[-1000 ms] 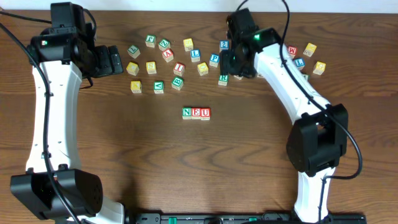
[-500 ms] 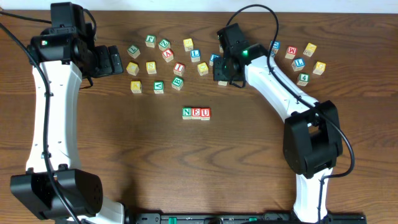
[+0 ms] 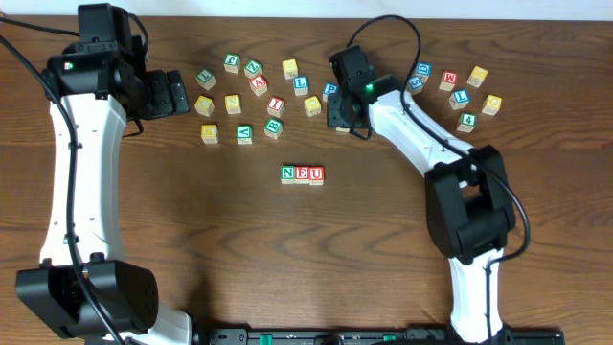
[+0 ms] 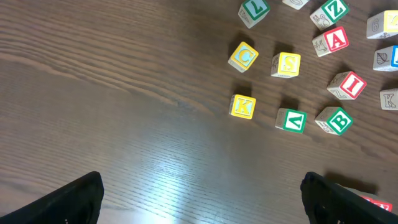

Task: Spell out NEURIPS
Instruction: 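Move the right gripper over the green R block in the pile, then grasp the green R block with the right gripper and lift it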

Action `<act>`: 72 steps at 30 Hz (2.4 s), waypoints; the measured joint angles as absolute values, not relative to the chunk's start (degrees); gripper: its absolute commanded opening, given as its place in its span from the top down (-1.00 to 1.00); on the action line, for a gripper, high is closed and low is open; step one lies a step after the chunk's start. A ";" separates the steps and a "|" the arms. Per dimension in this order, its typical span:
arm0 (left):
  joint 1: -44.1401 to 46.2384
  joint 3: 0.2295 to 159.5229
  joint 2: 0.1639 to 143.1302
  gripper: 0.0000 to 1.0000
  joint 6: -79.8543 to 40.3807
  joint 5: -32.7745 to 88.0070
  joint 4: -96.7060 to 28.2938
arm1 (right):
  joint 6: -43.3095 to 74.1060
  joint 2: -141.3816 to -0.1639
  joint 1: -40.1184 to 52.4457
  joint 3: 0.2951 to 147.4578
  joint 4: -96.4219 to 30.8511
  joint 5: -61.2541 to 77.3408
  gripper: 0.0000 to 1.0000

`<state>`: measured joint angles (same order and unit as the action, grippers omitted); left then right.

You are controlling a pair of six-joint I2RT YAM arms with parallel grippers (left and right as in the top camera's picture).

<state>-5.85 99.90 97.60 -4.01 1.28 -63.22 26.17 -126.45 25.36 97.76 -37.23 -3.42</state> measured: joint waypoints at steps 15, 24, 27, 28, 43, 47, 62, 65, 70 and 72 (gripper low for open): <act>-5.85 99.90 97.60 -1.00 -4.01 1.28 -63.20 | 26.76 -129.51 25.36 97.69 -35.40 -3.81 0.40; -5.85 99.90 97.60 -1.00 -4.01 1.28 -63.20 | 25.28 -129.49 25.36 97.69 -36.49 -4.38 0.49; -5.85 99.90 97.60 -1.00 -4.01 1.28 -63.20 | 24.97 -129.25 25.39 97.73 -38.28 -4.60 0.49; -5.85 99.90 97.60 -1.00 -4.01 1.30 -63.20 | 24.95 -129.14 25.36 97.73 -39.11 -4.62 0.49; -5.85 99.90 97.60 -1.00 -4.01 1.28 -63.20 | 24.51 -127.04 27.11 97.71 -57.63 -0.27 0.52; -5.85 99.90 97.60 -1.00 -4.01 1.28 -63.20 | 24.51 -127.02 29.63 97.71 -59.40 0.25 0.49; -5.85 99.90 97.60 -1.00 -4.01 1.28 -63.20 | 24.88 -127.02 33.06 97.71 -59.99 0.71 0.34; -5.85 99.90 97.60 -1.00 -4.01 1.28 -63.20 | 24.99 -127.02 33.06 97.71 -59.99 1.08 0.32; -5.85 99.90 97.60 -1.00 -4.01 1.28 -63.20 | 24.99 -127.02 33.06 97.71 -60.03 1.67 0.37; -5.85 99.90 97.60 -1.00 -4.01 1.28 -63.20 | 24.99 -127.02 33.06 97.71 -60.03 1.72 0.42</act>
